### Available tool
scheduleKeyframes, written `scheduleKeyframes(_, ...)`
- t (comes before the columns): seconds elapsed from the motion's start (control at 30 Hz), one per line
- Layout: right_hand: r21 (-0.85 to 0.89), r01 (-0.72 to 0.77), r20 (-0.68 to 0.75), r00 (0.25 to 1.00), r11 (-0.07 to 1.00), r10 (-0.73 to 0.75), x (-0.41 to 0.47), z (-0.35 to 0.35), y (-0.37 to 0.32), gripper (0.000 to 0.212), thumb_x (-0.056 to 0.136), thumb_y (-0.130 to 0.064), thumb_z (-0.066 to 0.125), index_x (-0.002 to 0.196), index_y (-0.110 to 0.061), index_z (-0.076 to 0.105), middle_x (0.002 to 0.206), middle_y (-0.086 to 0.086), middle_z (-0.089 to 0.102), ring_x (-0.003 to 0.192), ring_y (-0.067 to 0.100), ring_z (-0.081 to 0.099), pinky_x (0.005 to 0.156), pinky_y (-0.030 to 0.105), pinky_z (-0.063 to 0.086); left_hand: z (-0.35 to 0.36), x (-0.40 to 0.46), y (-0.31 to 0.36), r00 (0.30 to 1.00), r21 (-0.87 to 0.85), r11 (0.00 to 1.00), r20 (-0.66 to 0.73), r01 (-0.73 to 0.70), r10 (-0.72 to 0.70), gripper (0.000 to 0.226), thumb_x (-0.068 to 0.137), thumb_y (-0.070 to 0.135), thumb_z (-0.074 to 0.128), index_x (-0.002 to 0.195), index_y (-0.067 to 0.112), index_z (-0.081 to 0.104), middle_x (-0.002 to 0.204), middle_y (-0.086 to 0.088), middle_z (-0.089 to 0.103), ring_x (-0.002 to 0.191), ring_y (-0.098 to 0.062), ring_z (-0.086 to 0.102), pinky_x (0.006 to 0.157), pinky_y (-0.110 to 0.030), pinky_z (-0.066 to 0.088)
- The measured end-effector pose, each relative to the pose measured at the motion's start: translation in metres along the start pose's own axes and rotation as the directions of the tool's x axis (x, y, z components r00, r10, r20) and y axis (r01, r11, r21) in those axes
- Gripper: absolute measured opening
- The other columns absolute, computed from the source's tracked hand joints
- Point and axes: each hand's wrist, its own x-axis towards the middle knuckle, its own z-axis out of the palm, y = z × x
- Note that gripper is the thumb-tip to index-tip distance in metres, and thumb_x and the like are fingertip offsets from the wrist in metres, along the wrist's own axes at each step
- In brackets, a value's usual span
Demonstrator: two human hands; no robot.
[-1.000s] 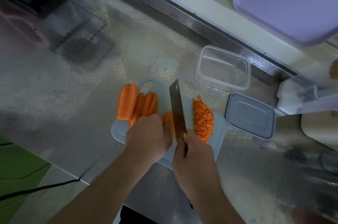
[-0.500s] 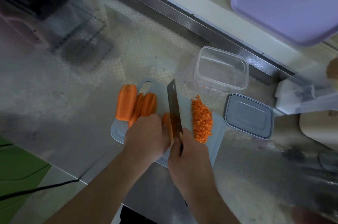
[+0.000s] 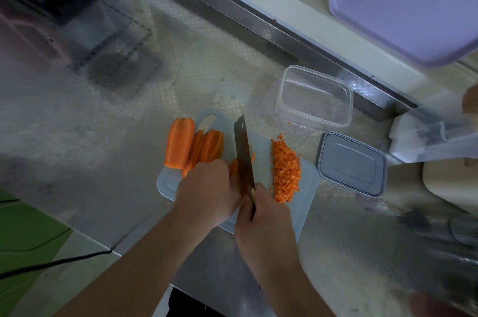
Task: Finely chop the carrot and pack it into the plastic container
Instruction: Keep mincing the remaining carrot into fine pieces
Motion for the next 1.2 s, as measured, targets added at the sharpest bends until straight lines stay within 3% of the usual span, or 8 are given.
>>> scheduleKeyframes(0.13, 0.044, 0.003, -0.039, 0.999, 0.999, -0.001, 0.000, -0.004, 0.002, 0.020, 0.101, -0.022, 0.047, 0.081, -0.025, 0.044, 0.062, -0.002, 0.052, 0.058, 0.018, 0.053, 0.053, 0.039, 0.041, 0.000, 0.001, -0.004, 1.000, -0.027, 0.999, -0.005, -0.021, 0.021, 0.039, 0.107, 0.040, 0.045, 0.072, 0.024, 0.052, 0.063, 0.003, 0.059, 0.056, -0.013, 0.056, 0.050, -0.027, 0.035)
scheduleKeyframes(0.3, 0.053, -0.014, 0.013, 1.000, 0.999, 0.013, -0.014, -0.009, 0.005, 0.025, 0.100, -0.019, 0.047, 0.076, -0.023, 0.042, 0.058, 0.000, 0.047, 0.056, 0.018, 0.050, 0.049, 0.030, 0.033, 0.002, 0.002, -0.005, 1.000, -0.018, 0.999, -0.009, -0.028, 0.028, 0.037, 0.108, 0.040, 0.043, 0.075, 0.026, 0.051, 0.066, 0.002, 0.060, 0.060, -0.015, 0.059, 0.052, -0.030, 0.040)
scheduleKeyframes(0.47, -0.007, -0.059, 0.047, 0.997, 0.998, 0.059, -0.017, -0.006, 0.005, 0.021, 0.099, -0.021, 0.043, 0.078, -0.024, 0.040, 0.062, -0.001, 0.049, 0.056, 0.016, 0.050, 0.048, 0.027, 0.032, 0.002, 0.001, -0.005, 1.000, -0.002, 1.000, 0.004, -0.028, 0.028, 0.036, 0.108, 0.037, 0.043, 0.075, 0.023, 0.051, 0.066, 0.001, 0.060, 0.058, -0.015, 0.058, 0.051, -0.027, 0.036)
scheduleKeyframes(0.63, -0.036, -0.046, 0.025, 0.999, 0.998, 0.047, -0.010, 0.003, 0.000, 0.014, 0.098, -0.025, 0.039, 0.085, -0.025, 0.042, 0.071, -0.003, 0.055, 0.067, 0.018, 0.056, 0.056, 0.034, 0.041, -0.001, 0.002, -0.003, 1.000, -0.004, 1.000, 0.018, -0.024, 0.024, 0.034, 0.105, 0.040, 0.046, 0.077, 0.022, 0.054, 0.066, 0.000, 0.061, 0.060, -0.017, 0.059, 0.053, -0.030, 0.039)
scheduleKeyframes(0.73, 0.017, -0.010, -0.028, 1.000, 1.000, 0.011, 0.003, 0.006, -0.003, 0.012, 0.098, -0.029, 0.040, 0.086, -0.027, 0.045, 0.068, -0.003, 0.055, 0.063, 0.021, 0.056, 0.056, 0.037, 0.040, -0.001, 0.003, -0.004, 1.000, 0.006, 1.000, 0.014, -0.022, 0.022, 0.037, 0.105, 0.042, 0.045, 0.076, 0.022, 0.055, 0.066, 0.000, 0.061, 0.061, -0.018, 0.059, 0.054, -0.033, 0.044)
scheduleKeyframes(0.83, 0.022, -0.004, -0.055, 0.998, 1.000, 0.005, 0.003, 0.001, -0.002, 0.017, 0.100, -0.024, 0.045, 0.083, -0.025, 0.045, 0.065, -0.003, 0.054, 0.060, 0.018, 0.055, 0.055, 0.039, 0.042, 0.000, 0.001, -0.004, 1.000, 0.001, 1.000, 0.003, -0.030, 0.030, 0.041, 0.107, 0.041, 0.043, 0.072, 0.021, 0.053, 0.063, 0.000, 0.058, 0.058, -0.016, 0.057, 0.052, -0.031, 0.037)
scheduleKeyframes(1.0, 0.004, -0.014, -0.017, 1.000, 1.000, 0.014, -0.014, -0.004, 0.000, 0.024, 0.101, -0.022, 0.045, 0.078, -0.024, 0.043, 0.063, -0.003, 0.052, 0.060, 0.016, 0.053, 0.051, 0.029, 0.036, -0.002, 0.001, -0.003, 0.999, -0.003, 0.999, 0.027, -0.032, 0.032, 0.036, 0.108, 0.036, 0.043, 0.075, 0.021, 0.052, 0.067, 0.000, 0.058, 0.062, -0.017, 0.058, 0.053, -0.031, 0.036)
scheduleKeyframes(1.2, -0.003, -0.072, 0.025, 0.997, 0.997, 0.072, -0.019, -0.002, 0.001, 0.023, 0.098, -0.020, 0.042, 0.076, -0.022, 0.041, 0.063, -0.001, 0.050, 0.058, 0.018, 0.051, 0.051, 0.031, 0.035, -0.002, -0.001, -0.003, 0.999, -0.009, 0.999, 0.022, -0.042, 0.042, 0.035, 0.108, 0.035, 0.043, 0.077, 0.021, 0.051, 0.067, -0.001, 0.059, 0.060, -0.017, 0.057, 0.052, -0.029, 0.035)
